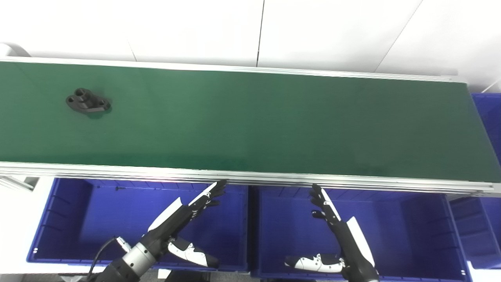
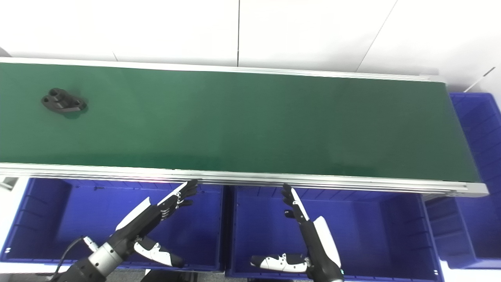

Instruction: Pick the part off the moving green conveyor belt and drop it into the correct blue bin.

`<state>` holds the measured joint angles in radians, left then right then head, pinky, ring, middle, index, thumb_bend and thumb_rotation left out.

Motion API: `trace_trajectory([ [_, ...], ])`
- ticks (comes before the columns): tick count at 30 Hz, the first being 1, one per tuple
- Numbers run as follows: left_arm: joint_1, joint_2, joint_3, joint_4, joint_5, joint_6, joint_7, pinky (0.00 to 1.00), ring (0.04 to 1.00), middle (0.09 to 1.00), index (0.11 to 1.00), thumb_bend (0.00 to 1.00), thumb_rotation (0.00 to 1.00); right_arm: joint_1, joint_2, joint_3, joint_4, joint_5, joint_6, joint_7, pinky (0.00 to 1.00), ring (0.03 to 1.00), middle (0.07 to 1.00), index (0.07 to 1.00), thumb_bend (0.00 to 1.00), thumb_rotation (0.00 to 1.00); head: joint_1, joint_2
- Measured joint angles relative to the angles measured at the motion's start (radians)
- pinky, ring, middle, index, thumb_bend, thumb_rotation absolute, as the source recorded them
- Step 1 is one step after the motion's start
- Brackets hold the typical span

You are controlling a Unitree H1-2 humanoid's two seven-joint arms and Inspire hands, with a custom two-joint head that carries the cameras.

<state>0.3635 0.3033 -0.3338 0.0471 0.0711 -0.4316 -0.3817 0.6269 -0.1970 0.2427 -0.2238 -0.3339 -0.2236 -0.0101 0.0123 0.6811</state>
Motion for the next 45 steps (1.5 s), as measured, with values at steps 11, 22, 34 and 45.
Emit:
trace_trajectory([
  [11,-0.014,-0.005,-0.064,0.018,0.044,-0.001,0.044,0.86,0.93,0.962,0.938,0.97,0.39,0.006,-0.022,-0.033,0.053,0.019,-0.029,-0.002,0.84,0.942,0.966,1.0,0.96,0.27,0.172,-0.084],
  [22,-0.043,-0.001,-0.118,0.081,0.07,-0.002,0.123,0.84,0.92,0.95,0.924,0.98,0.41,-0.01,-0.019,-0.035,0.093,0.023,-0.053,0.0,0.83,0.936,0.965,1.0,0.93,0.27,0.146,-0.19],
  [34,-0.076,0.004,-0.163,0.144,0.068,-0.002,0.172,0.83,0.895,0.926,0.902,0.98,0.39,-0.074,-0.023,-0.025,0.269,-0.027,-0.182,-0.086,0.82,0.921,0.941,0.99,0.94,0.28,0.204,-0.281],
  [45,-0.082,0.023,-0.184,0.141,0.065,-0.002,0.181,0.82,0.889,0.924,0.899,0.97,0.38,-0.075,-0.025,-0.018,0.265,-0.032,-0.185,-0.095,0.82,0.92,0.943,0.986,0.93,0.3,0.193,-0.259],
])
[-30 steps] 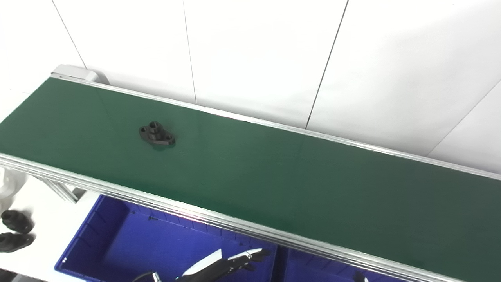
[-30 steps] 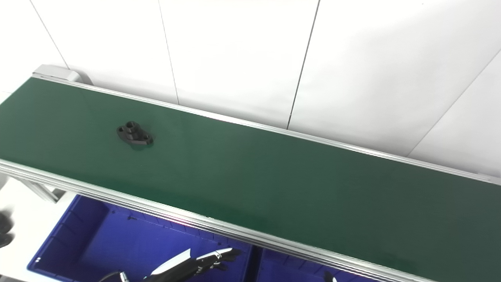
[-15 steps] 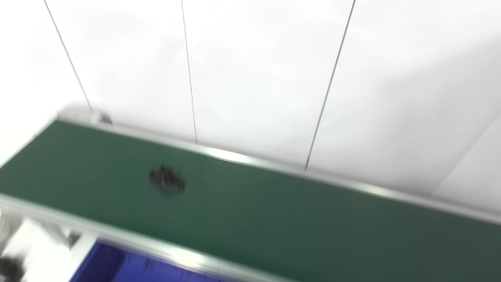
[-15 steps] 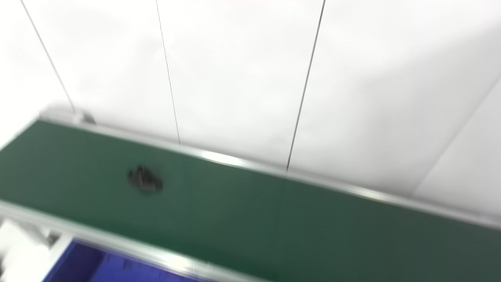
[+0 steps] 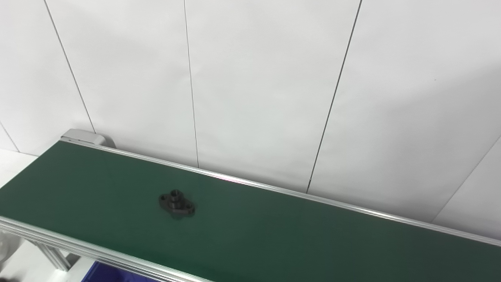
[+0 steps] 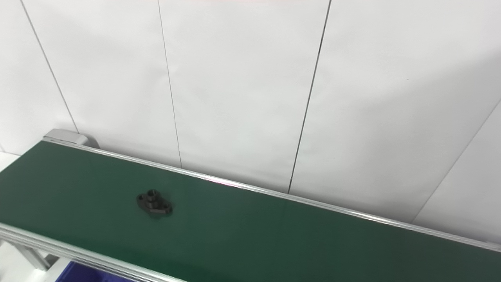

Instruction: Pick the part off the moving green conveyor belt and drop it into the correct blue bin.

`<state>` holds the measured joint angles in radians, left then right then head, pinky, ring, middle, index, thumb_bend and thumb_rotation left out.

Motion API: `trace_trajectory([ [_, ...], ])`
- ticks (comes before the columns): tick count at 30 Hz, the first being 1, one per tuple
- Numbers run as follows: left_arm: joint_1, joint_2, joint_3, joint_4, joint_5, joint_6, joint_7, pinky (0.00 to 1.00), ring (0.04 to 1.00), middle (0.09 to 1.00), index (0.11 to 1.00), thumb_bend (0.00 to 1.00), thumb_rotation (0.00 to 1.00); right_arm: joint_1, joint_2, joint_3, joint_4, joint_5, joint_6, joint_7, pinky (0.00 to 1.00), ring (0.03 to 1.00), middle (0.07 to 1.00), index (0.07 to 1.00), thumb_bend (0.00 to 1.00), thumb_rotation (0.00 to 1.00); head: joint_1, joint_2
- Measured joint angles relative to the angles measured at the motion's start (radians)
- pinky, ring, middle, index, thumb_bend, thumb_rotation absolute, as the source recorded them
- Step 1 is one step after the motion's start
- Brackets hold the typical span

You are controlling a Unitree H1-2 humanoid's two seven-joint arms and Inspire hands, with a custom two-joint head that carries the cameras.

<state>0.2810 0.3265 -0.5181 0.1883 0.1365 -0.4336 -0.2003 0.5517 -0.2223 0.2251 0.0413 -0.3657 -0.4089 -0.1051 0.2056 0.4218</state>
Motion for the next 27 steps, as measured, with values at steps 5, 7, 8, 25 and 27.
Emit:
trace_trajectory([
  [5,0.0,0.008,-0.005,-0.003,0.0,0.0,0.015,0.83,0.893,0.926,0.9,0.97,0.38,0.007,-0.006,0.0,-0.008,0.0,0.0,0.0,0.82,0.917,0.939,0.989,0.93,0.29,0.005,0.006],
  [7,0.0,0.008,-0.008,-0.004,-0.004,0.0,0.016,0.83,0.892,0.927,0.901,0.97,0.37,0.012,-0.008,0.0,-0.012,0.0,0.0,0.0,0.81,0.912,0.937,0.991,0.93,0.29,0.003,0.02],
  [8,0.001,0.008,-0.01,-0.005,-0.007,0.0,0.017,0.83,0.892,0.928,0.903,0.97,0.37,0.013,-0.01,0.0,-0.013,0.0,0.0,0.0,0.8,0.911,0.936,0.991,0.94,0.28,0.002,0.021],
  [25,0.03,0.035,0.005,-0.093,-0.04,0.0,-0.001,0.85,0.933,0.961,0.935,0.96,0.4,0.066,0.003,0.0,-0.142,0.027,0.01,0.023,0.77,0.908,0.949,0.993,0.92,0.23,-0.215,0.17],
  [27,0.032,0.045,0.01,-0.109,-0.04,0.0,-0.004,0.87,0.947,0.972,0.951,0.96,0.42,0.07,0.013,0.001,-0.167,0.033,0.025,0.037,0.76,0.912,0.95,0.986,0.92,0.23,-0.241,0.225],
])
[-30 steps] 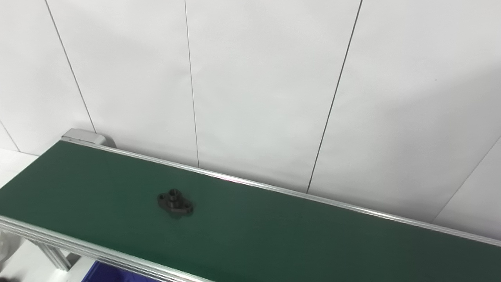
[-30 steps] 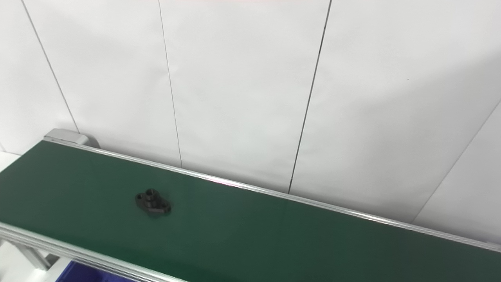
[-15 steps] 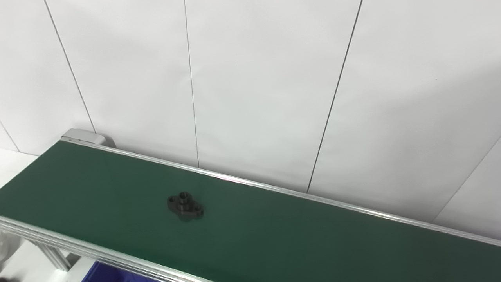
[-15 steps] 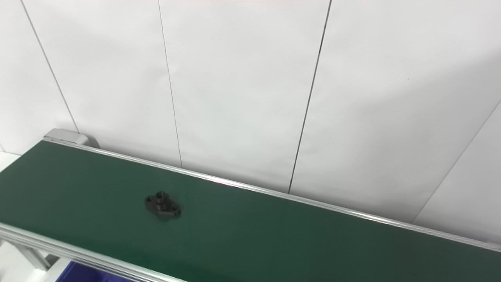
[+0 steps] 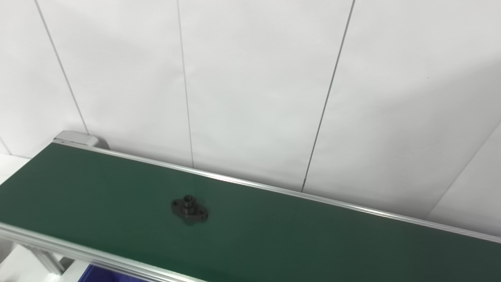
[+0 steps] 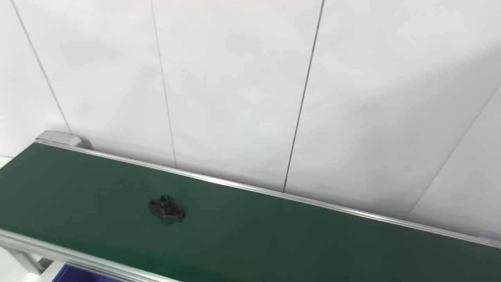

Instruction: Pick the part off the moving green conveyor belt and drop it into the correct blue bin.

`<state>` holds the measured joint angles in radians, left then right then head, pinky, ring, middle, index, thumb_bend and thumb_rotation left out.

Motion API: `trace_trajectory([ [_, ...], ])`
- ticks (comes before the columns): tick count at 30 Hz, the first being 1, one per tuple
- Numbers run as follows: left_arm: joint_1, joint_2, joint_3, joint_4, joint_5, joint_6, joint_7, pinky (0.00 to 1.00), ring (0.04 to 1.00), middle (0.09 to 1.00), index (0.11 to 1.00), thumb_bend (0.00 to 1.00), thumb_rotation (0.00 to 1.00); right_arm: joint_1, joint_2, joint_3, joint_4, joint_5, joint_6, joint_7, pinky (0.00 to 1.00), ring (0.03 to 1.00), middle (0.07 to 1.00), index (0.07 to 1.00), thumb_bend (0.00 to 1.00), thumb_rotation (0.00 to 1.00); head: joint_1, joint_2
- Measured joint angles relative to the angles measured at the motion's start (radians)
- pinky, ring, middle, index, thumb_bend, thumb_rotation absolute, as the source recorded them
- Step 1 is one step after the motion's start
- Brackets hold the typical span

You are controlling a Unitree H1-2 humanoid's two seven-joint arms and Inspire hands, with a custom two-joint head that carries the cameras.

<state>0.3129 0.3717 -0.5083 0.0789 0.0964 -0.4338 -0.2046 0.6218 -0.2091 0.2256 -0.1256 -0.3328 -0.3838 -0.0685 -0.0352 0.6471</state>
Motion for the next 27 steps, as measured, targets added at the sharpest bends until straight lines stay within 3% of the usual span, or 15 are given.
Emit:
trace_trajectory([
  [5,0.004,0.011,0.023,-0.03,0.001,0.0,-0.016,0.94,0.978,0.987,0.963,0.98,0.39,0.018,0.028,-0.002,-0.051,-0.009,0.019,0.018,0.75,0.896,0.934,0.977,0.94,0.28,-0.037,0.039],
  [11,0.011,0.012,0.046,-0.03,-0.025,0.0,-0.046,0.9,0.969,0.999,0.978,0.97,0.37,0.018,0.054,-0.01,-0.054,-0.037,0.019,0.017,0.75,0.886,0.922,0.968,0.94,0.27,-0.071,0.051],
  [14,0.011,0.012,0.052,-0.03,-0.025,0.0,-0.06,0.91,0.974,1.0,0.985,0.97,0.36,0.018,0.066,-0.016,-0.055,-0.018,0.019,0.017,0.74,0.875,0.916,0.957,0.93,0.23,-0.103,0.08],
  [22,0.011,0.011,0.078,-0.036,-0.025,0.0,-0.077,0.92,0.984,1.0,0.999,0.98,0.38,0.017,0.094,-0.029,-0.06,0.048,-0.019,0.008,0.73,0.834,0.876,0.93,0.91,0.21,-0.143,0.106],
  [27,0.015,0.008,0.084,-0.061,-0.025,0.0,-0.084,0.95,0.993,1.0,1.0,0.98,0.4,0.018,0.106,-0.019,-0.134,0.096,-0.025,-0.006,0.73,0.828,0.863,0.925,0.9,0.2,-0.153,0.137],
])
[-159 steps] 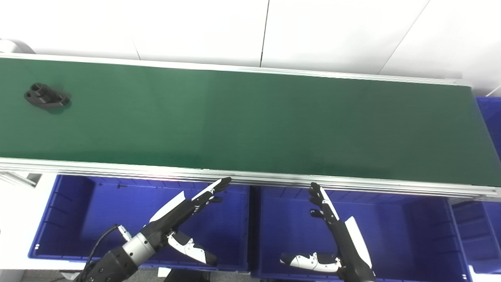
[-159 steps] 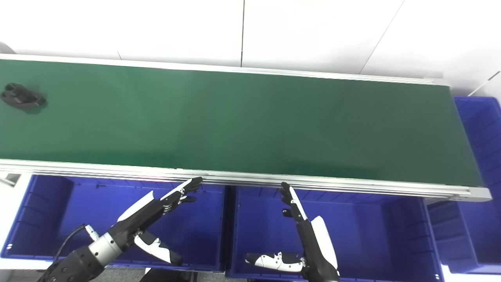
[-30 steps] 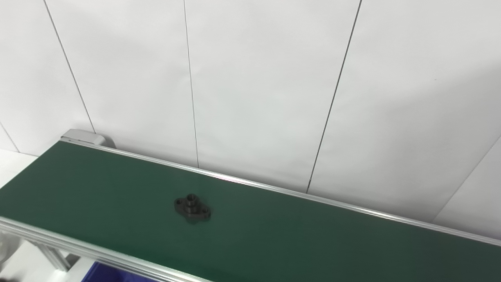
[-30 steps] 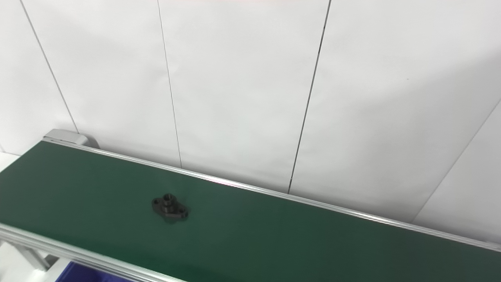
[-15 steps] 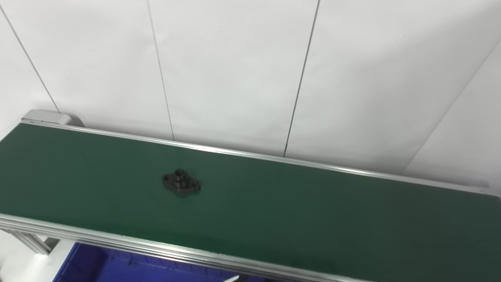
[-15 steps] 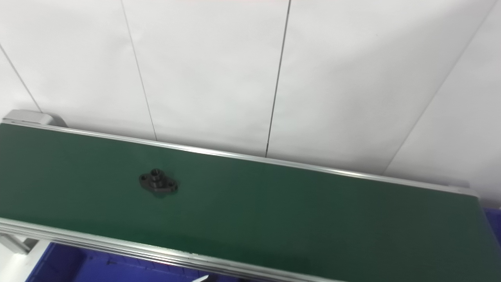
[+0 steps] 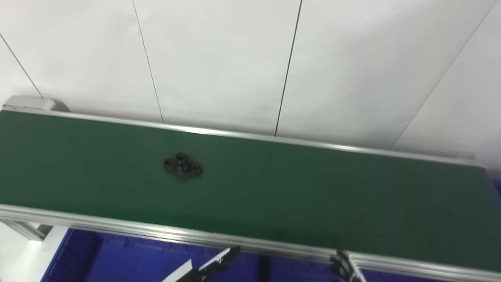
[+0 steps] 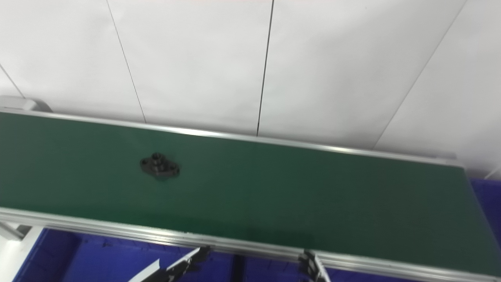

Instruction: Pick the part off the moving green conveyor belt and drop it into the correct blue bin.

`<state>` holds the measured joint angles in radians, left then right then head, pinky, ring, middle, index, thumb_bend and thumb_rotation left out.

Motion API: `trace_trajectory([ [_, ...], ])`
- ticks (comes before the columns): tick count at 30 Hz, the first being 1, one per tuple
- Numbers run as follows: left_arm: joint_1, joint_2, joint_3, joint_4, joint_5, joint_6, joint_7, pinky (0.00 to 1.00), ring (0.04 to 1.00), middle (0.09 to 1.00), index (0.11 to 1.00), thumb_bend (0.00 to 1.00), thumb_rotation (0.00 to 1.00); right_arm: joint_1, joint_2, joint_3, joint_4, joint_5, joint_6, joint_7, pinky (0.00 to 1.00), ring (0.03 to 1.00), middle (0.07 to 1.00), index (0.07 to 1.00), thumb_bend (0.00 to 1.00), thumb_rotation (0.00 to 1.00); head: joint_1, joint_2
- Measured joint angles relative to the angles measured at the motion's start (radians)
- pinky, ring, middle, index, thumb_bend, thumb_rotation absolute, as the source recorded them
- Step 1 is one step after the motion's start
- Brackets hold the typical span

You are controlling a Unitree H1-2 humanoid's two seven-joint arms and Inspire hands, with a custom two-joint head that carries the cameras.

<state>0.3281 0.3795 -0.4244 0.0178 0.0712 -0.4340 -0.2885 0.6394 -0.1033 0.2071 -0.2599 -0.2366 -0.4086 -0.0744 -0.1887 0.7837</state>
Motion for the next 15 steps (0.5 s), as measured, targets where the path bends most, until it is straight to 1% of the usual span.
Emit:
trace_trajectory([
  [3,0.003,-0.003,0.009,-0.001,-0.003,0.0,-0.003,0.95,0.999,1.0,1.0,0.98,0.41,-0.002,0.001,-0.003,-0.065,0.027,0.0,0.007,0.73,0.829,0.863,0.921,0.91,0.21,-0.003,0.003],
  [5,0.004,-0.003,0.012,-0.002,-0.007,0.0,-0.007,0.95,0.997,1.0,1.0,0.98,0.41,-0.011,0.001,-0.01,-0.109,0.033,0.005,0.014,0.71,0.818,0.861,0.911,0.93,0.24,-0.012,0.009],
  [6,0.005,-0.003,0.014,-0.002,-0.007,0.0,-0.01,0.95,0.998,1.0,1.0,0.98,0.42,-0.02,0.001,-0.018,-0.128,0.031,0.021,0.02,0.7,0.814,0.86,0.906,0.94,0.27,-0.02,0.012],
  [8,0.005,-0.004,0.017,-0.003,-0.007,0.0,-0.012,0.96,0.999,1.0,1.0,0.97,0.42,-0.045,0.007,-0.032,-0.166,0.025,0.055,0.026,0.69,0.805,0.856,0.898,0.94,0.28,-0.029,0.014],
  [11,0.005,-0.005,0.022,-0.003,-0.018,0.0,-0.023,0.96,1.0,1.0,1.0,0.98,0.41,-0.106,0.019,-0.05,-0.224,0.022,0.155,0.044,0.69,0.795,0.85,0.89,0.93,0.27,-0.037,0.017],
  [13,0.005,-0.007,0.026,-0.003,-0.027,0.0,-0.033,0.96,1.0,1.0,1.0,0.97,0.4,-0.159,0.021,-0.057,-0.247,0.023,0.206,0.06,0.68,0.788,0.845,0.884,0.92,0.26,-0.038,0.017],
  [15,0.003,-0.008,0.03,-0.003,-0.042,0.0,-0.046,0.96,1.0,1.0,1.0,0.96,0.39,-0.207,0.021,-0.059,-0.266,0.013,0.261,0.071,0.69,0.78,0.836,0.881,0.91,0.29,-0.043,0.015],
])
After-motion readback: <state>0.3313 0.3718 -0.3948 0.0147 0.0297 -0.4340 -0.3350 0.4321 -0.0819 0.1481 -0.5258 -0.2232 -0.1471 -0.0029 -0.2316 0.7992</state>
